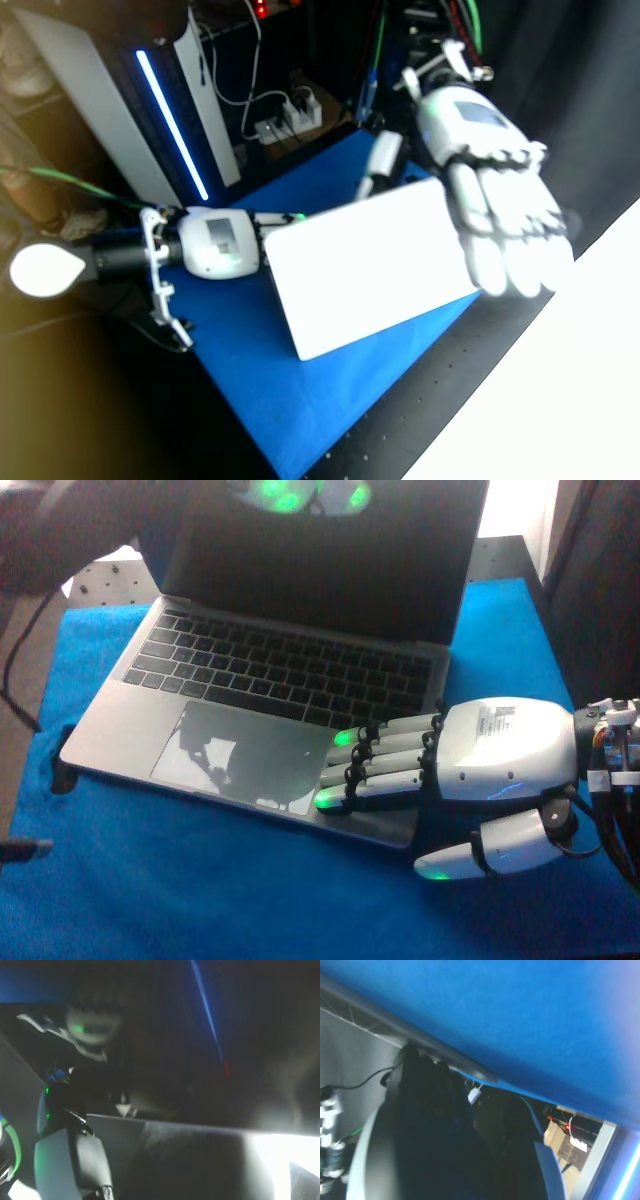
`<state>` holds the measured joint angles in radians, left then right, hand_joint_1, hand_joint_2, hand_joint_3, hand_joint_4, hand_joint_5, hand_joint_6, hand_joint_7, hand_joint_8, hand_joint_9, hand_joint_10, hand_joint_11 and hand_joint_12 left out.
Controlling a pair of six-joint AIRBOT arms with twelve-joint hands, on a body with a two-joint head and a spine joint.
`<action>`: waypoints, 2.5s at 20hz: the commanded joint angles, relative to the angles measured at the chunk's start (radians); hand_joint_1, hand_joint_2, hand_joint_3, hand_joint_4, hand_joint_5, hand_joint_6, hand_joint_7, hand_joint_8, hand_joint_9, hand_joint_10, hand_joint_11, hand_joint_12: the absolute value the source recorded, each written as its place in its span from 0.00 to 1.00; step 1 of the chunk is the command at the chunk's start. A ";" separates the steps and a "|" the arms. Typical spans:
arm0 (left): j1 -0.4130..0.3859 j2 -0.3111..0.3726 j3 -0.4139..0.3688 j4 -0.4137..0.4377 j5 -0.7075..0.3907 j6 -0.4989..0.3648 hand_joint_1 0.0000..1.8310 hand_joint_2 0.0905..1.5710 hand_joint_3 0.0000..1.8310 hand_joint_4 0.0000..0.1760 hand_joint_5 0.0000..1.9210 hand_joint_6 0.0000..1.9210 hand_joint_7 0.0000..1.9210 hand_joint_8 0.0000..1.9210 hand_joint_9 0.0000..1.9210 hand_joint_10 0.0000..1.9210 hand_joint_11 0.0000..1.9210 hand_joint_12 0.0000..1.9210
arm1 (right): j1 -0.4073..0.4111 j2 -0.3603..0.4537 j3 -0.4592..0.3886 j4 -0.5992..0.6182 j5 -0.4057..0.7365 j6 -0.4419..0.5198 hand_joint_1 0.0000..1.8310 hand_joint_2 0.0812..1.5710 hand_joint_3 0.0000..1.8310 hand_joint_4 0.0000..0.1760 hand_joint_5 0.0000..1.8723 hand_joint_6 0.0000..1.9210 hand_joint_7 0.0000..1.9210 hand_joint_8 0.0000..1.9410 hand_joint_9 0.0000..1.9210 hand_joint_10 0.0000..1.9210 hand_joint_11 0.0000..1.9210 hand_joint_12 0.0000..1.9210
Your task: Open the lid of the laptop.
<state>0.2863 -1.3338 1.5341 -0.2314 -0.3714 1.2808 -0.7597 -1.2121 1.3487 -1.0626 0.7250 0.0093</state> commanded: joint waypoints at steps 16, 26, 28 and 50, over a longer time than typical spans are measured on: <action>-0.116 -0.319 0.516 -0.034 0.324 0.040 0.25 0.64 0.00 0.00 0.00 0.00 0.00 0.00 0.00 0.00 0.00 0.00 | 0.023 -0.049 0.048 -0.048 0.031 0.012 0.17 0.93 0.00 0.00 0.03 0.00 0.00 0.00 0.00 0.00 0.00 0.00; -0.085 -0.060 0.118 0.061 0.007 0.043 0.21 0.64 0.00 0.00 0.00 0.00 0.00 0.00 0.00 0.00 0.01 0.00 | 0.024 -0.048 0.039 -0.039 0.046 0.035 0.21 0.93 0.00 0.00 0.04 0.00 0.01 0.00 0.00 0.00 0.00 0.00; -0.084 0.009 0.027 0.090 -0.085 0.043 0.22 0.63 0.00 0.00 0.00 0.00 0.00 0.00 0.00 0.00 0.04 0.02 | 0.024 -0.048 0.036 -0.035 0.046 0.035 0.14 0.95 0.01 0.00 0.03 0.00 0.00 0.00 0.00 0.00 0.00 0.00; 0.829 0.447 -0.578 -0.037 -1.015 -0.320 0.10 0.71 0.01 0.00 0.00 0.00 0.00 0.00 0.00 0.00 0.00 0.00 | -0.324 0.225 -0.099 1.028 0.621 -0.100 0.12 0.87 0.00 0.31 0.00 0.00 0.00 0.00 0.00 0.00 0.00 0.00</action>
<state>1.1271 -0.8814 0.9535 -0.2867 -1.2301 0.9707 -1.0912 -0.9894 1.2514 -0.0845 1.1675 -0.0887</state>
